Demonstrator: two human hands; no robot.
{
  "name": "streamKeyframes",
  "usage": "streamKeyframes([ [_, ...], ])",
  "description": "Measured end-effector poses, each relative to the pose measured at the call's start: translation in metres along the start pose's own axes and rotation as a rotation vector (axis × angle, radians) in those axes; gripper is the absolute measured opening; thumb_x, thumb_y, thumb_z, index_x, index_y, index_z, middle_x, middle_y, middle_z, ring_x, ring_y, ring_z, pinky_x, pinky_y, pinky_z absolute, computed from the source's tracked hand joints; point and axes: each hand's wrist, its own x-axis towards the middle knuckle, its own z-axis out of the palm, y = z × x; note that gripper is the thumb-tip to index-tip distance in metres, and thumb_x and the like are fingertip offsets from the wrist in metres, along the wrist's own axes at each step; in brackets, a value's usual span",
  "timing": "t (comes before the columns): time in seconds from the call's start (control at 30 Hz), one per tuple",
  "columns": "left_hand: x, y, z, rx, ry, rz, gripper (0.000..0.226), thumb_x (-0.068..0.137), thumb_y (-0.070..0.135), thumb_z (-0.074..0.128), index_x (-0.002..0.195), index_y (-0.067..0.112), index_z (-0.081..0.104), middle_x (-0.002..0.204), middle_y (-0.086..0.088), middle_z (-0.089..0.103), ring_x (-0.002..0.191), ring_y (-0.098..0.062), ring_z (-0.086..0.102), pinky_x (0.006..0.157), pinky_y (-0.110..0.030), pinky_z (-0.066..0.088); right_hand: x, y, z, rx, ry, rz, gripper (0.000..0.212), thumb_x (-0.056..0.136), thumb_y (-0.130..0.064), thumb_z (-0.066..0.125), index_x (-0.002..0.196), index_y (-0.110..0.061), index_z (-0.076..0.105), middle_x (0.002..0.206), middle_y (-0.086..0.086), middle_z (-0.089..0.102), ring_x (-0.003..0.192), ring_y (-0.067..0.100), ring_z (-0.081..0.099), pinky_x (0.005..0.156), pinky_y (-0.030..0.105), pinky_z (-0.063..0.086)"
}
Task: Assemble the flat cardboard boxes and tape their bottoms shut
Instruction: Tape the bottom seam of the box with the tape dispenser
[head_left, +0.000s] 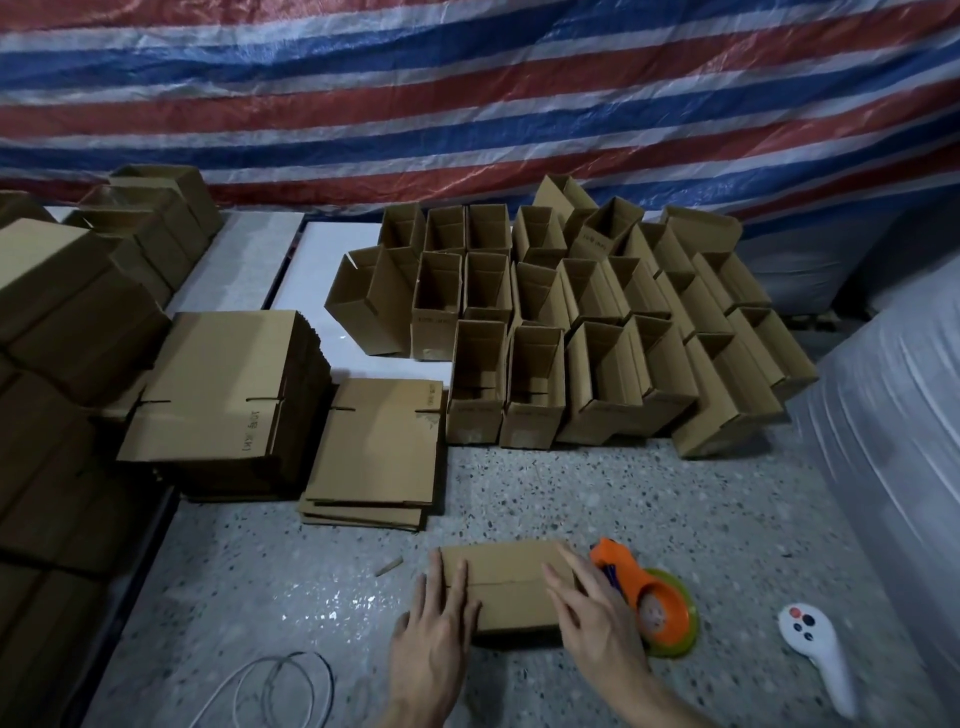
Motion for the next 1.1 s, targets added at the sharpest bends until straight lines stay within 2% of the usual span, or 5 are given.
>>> streamKeyframes([
  [0.27, 0.002, -0.001, -0.002, 0.187, -0.182, 0.140, 0.091, 0.096, 0.070, 0.015, 0.139, 0.017, -0.046, 0.149, -0.007, -0.050, 0.149, -0.034, -0.025, 0.123, -0.038, -0.006, 0.007, 0.005, 0.001, 0.273, -0.033, 0.130, 0.028, 0.097, -0.025, 0.062, 0.123, -0.030, 0.071, 0.151, -0.015, 0.040, 0.137, 0.000, 0.038, 0.111, 0.024, 0.036],
  [0.43, 0.001, 0.000, -0.006, 0.194, -0.206, 0.161, 0.088, 0.103, 0.059, 0.020, 0.135, 0.018, -0.051, 0.150, -0.007, -0.050, 0.154, -0.033, -0.004, 0.126, -0.040, 0.011, 0.014, 0.043, -0.005, 0.231, 0.158, 0.449, 0.018, 0.097, -0.030, 0.062, 0.109, -0.030, 0.049, 0.114, 0.006, 0.055, 0.098, 0.022, 0.059, 0.077, 0.023, 0.045],
  [0.6, -0.001, 0.000, -0.009, 0.142, -0.215, 0.149, 0.090, 0.103, 0.059, 0.025, 0.141, 0.020, -0.046, 0.153, -0.003, -0.048, 0.150, -0.031, 0.020, 0.118, -0.040, 0.035, 0.003, 0.093, 0.011, 0.012, -0.323, 0.911, 0.072, 0.081, -0.039, 0.080, 0.133, -0.003, 0.047, 0.122, 0.016, 0.059, 0.108, 0.033, 0.060, 0.094, 0.039, 0.050],
  [0.87, -0.003, 0.001, -0.017, 0.111, -0.229, 0.131, 0.087, 0.103, 0.058, 0.028, 0.151, 0.020, -0.033, 0.149, 0.004, -0.052, 0.127, -0.029, 0.050, 0.102, -0.041, 0.050, 0.008, 0.081, -0.006, -0.202, -0.292, 0.728, 0.024, 0.099, -0.038, 0.055, 0.105, -0.015, 0.059, 0.081, 0.003, 0.062, 0.069, 0.020, 0.060, 0.065, 0.034, 0.054],
  [1.1, -0.005, 0.001, -0.017, 0.040, -0.238, 0.112, 0.085, 0.103, 0.056, 0.029, 0.152, 0.021, -0.031, 0.150, 0.007, -0.051, 0.117, -0.027, 0.053, 0.092, -0.042, 0.054, 0.055, 0.032, -0.089, 0.489, -0.047, 0.360, 0.020, 0.089, -0.040, 0.069, 0.094, -0.020, 0.066, 0.081, -0.004, 0.070, 0.076, 0.018, 0.068, 0.063, 0.028, 0.046],
])
